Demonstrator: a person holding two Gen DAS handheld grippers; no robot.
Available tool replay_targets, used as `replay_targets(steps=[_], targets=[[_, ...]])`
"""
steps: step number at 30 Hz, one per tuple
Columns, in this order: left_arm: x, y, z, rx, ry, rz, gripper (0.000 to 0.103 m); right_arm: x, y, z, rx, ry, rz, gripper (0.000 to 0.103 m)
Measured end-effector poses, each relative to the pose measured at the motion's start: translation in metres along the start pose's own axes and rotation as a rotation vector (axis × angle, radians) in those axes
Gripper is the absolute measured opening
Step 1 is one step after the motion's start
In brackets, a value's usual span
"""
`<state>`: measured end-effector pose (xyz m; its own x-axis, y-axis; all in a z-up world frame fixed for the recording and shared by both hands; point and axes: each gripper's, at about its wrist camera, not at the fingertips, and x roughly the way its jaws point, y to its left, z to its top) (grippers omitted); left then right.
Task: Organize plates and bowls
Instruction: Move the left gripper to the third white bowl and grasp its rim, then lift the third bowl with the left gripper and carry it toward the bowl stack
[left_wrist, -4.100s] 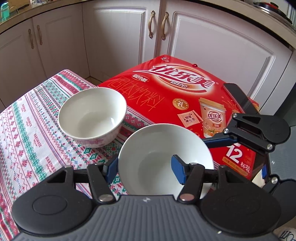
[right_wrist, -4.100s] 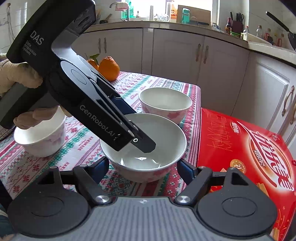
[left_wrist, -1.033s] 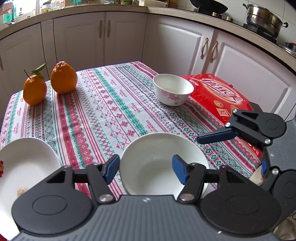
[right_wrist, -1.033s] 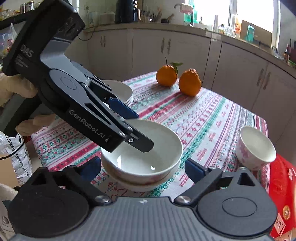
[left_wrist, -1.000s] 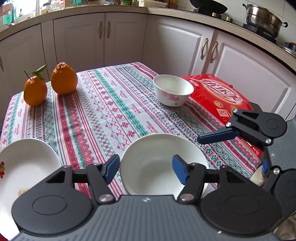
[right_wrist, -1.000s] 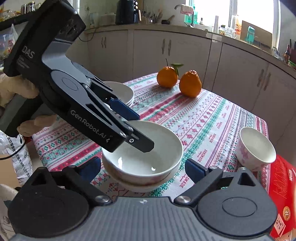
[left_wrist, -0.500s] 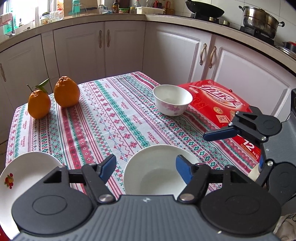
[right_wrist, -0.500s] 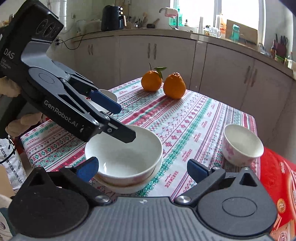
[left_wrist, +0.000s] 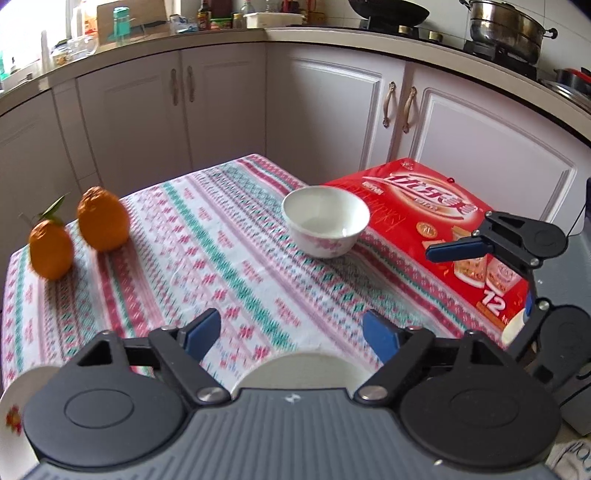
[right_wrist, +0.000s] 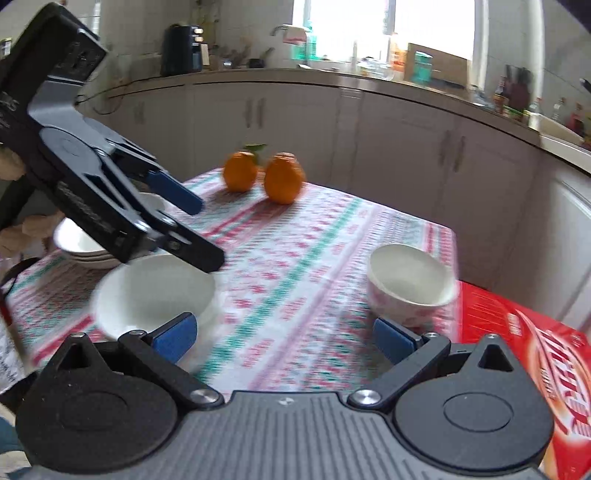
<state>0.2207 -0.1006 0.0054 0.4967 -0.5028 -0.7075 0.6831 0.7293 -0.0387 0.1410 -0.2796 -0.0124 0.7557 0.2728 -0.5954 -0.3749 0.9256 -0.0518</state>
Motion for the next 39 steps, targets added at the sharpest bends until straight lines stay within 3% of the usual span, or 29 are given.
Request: replay_targets(steps=[10,20,23,29,39], targets=[[0.062,-0.008,0.052,0.079,0.035,-0.038,0.087,0.037,-0.061,-0.003,0.015,0.044,-0.098,0.103],[0.13,-0.01,0.083,0.13,0.102,-0.073,0.084,0.081,-0.094,-0.001,0.003,0.056,-0.08,0.103],[0.146,-0.009,0.089,0.128,0.123,-0.089,0.073,0.092,-0.102,0.0,0.011,0.058,-0.074,0.102],[0.169,-0.007,0.097,0.13,0.15,-0.105,0.063,0.106,-0.109,0.002,0.004,0.059,-0.061,0.095],[0.188,-0.004,0.105,0.117,0.167,-0.12,0.059,0.112,-0.116,0.002,0.008,0.061,-0.045,0.086]])
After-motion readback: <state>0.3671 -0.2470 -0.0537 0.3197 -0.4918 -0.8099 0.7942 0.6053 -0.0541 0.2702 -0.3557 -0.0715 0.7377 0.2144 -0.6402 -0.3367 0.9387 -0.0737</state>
